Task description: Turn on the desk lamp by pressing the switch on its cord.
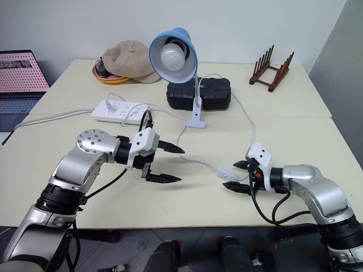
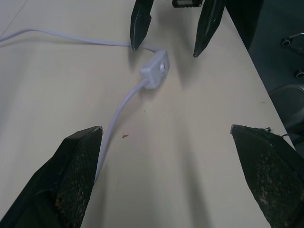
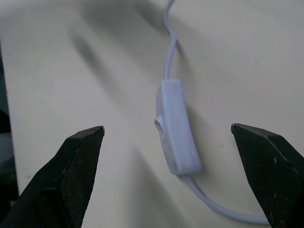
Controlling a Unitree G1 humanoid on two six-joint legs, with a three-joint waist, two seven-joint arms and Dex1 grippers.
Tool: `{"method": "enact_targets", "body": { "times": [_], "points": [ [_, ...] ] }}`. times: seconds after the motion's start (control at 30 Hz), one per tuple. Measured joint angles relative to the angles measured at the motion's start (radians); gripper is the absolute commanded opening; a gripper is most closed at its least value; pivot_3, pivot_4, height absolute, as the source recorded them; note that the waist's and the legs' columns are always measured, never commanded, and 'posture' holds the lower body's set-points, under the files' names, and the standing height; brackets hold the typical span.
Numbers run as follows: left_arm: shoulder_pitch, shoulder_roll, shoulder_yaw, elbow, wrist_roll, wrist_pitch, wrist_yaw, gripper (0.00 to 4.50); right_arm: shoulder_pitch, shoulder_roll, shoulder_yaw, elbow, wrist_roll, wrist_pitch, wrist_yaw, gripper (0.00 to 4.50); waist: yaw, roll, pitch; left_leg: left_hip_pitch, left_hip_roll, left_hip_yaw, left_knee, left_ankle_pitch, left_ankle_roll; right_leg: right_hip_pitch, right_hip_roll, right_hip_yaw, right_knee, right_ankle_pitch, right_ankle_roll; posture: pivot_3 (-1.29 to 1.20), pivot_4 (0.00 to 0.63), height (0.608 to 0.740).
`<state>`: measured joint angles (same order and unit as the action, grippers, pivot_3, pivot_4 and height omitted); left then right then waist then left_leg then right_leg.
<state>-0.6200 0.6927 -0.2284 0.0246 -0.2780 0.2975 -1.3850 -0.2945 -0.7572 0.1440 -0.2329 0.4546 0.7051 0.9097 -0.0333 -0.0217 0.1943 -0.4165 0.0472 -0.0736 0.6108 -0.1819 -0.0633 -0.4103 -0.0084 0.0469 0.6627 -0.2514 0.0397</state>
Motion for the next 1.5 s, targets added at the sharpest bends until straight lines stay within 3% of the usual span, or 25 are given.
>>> {"method": "enact_targets", "body": {
  "times": [0.17,0.27,0.5,0.77,0.93,1.0,1.27,1.5],
  "points": [
    [0.025,0.001,0.000,-0.035,-0.006,0.007,-0.001,4.50,0.001,0.014,0.008,0.029,-0.023,-0.022,0.007,4.48,-0.001,0.000,0.000,0.001,0.000,0.000,0.000,0.000,0.000,0.000,0.000,0.000,0.001,0.000,0.000,0.00,0.150,0.740],
    [0.027,0.001,0.000,-0.041,-0.012,0.010,-0.001,4.50,0.001,0.024,0.023,0.033,-0.035,-0.022,0.015,4.03,-0.001,0.000,0.000,0.001,0.000,0.000,0.000,0.000,0.000,0.000,0.000,0.000,0.001,0.000,0.000,0.00,0.150,0.740],
    [0.027,0.002,0.000,-0.054,-0.018,0.021,-0.003,4.50,0.001,0.029,0.038,0.046,-0.049,-0.039,0.031,2.21,0.000,0.000,0.000,0.000,0.000,0.000,0.000,0.000,0.000,0.000,0.000,0.000,0.000,0.000,0.000,0.00,0.150,0.740],
    [0.027,0.002,0.000,-0.054,-0.019,0.022,-0.001,4.50,0.001,0.037,0.037,0.066,-0.064,-0.053,0.032,0.44,0.000,0.000,0.000,0.000,0.000,0.000,0.000,0.000,0.000,0.000,0.000,0.000,0.001,0.000,0.000,0.00,0.150,0.740],
    [0.042,0.002,0.000,-0.059,-0.032,0.034,0.001,4.50,0.000,0.060,0.035,0.072,-0.069,-0.050,0.028,0.36,0.000,0.000,0.000,0.000,0.000,0.000,0.000,0.000,0.000,0.000,0.000,0.000,0.001,0.000,0.000,0.00,0.150,0.740],
    [0.070,-0.009,0.021,-0.083,-0.091,0.128,0.024,4.50,-0.002,0.076,0.007,0.071,-0.033,-0.015,0.024,0.36,-0.001,0.000,0.000,0.000,0.000,0.000,0.000,0.000,0.000,0.000,0.000,0.000,0.001,0.000,0.000,0.00,0.150,0.740],
    [0.098,-0.105,0.173,-0.141,-0.426,0.609,0.201,4.50,-0.140,0.180,-0.232,0.041,0.276,0.258,-0.048,0.36,-0.002,0.000,0.000,0.001,0.000,-0.002,0.001,0.000,0.000,0.001,0.001,-0.001,0.002,0.003,0.004,0.00,0.150,0.740],
    [0.069,-0.230,0.222,-0.083,-0.535,0.744,0.331,4.50,-0.170,0.160,-0.282,-0.002,0.475,0.441,-0.041,0.36,0.002,0.000,0.000,0.000,0.000,-0.003,0.001,0.000,0.000,0.001,0.001,-0.002,0.001,0.003,0.005,0.00,0.150,0.740]
  ]
}}
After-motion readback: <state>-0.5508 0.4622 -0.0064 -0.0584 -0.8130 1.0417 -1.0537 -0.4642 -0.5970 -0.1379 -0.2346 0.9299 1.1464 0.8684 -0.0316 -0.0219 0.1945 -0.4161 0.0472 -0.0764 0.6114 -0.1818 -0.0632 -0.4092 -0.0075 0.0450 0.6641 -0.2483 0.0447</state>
